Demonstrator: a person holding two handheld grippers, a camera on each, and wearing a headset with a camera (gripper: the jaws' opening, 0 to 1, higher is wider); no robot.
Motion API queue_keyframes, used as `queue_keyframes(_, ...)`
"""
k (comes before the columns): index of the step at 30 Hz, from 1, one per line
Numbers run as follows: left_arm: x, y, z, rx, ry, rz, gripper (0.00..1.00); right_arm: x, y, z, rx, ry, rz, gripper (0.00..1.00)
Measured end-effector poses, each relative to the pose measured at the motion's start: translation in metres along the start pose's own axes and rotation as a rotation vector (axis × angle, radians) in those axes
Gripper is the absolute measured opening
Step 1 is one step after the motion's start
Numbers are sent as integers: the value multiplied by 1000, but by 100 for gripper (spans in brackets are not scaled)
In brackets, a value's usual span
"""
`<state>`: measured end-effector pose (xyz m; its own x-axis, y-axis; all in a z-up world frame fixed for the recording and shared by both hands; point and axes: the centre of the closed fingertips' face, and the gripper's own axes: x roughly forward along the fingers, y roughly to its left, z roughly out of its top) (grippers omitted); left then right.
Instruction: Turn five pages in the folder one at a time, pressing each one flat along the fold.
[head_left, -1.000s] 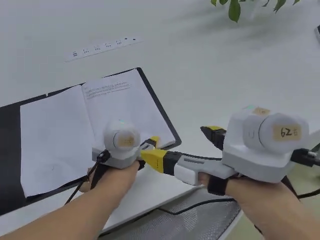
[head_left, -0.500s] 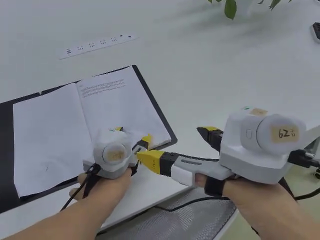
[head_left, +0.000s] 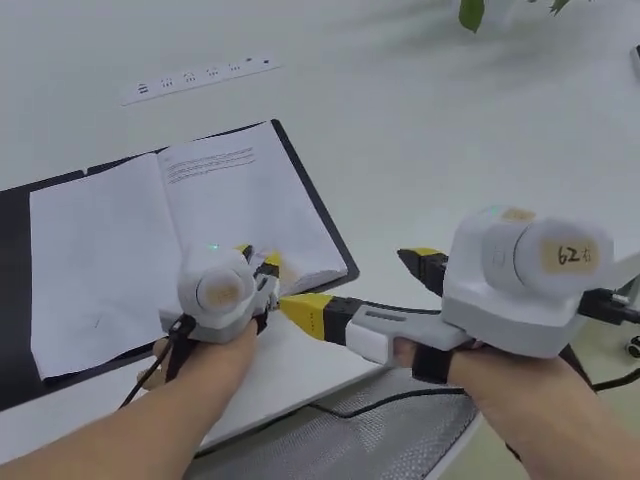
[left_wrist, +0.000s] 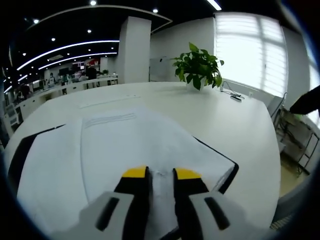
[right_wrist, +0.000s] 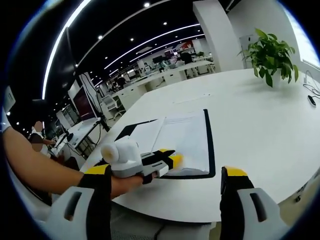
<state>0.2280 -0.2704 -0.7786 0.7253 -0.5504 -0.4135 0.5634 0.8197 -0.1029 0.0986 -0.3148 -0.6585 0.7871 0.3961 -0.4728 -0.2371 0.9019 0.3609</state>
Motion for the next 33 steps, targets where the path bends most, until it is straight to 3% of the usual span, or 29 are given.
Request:
queue_keyframes(4,0,2,-1,-20,9,-4,10,8,-2,3,51,34,29,87)
queue_keyframes(10,-1,2,-1,-51,4,-8,8,37,-2,2,290,82,102,78)
queue_keyframes(16,-1,2,-1,-58,-6,-11,8,63,-10,-8,482,90,114,66)
queue_keyframes(22,0,3,-1,-60,-9,-12,8,80,-16,-18,568,83,111,58)
queue_keyframes(28,1,3,-1,-62,-12,-11,8,90,-20,-14,673,47,118,56)
queue_keyframes(33,1,3,-1,-63,-13,-11,8,95,-23,-20,697,54,114,55)
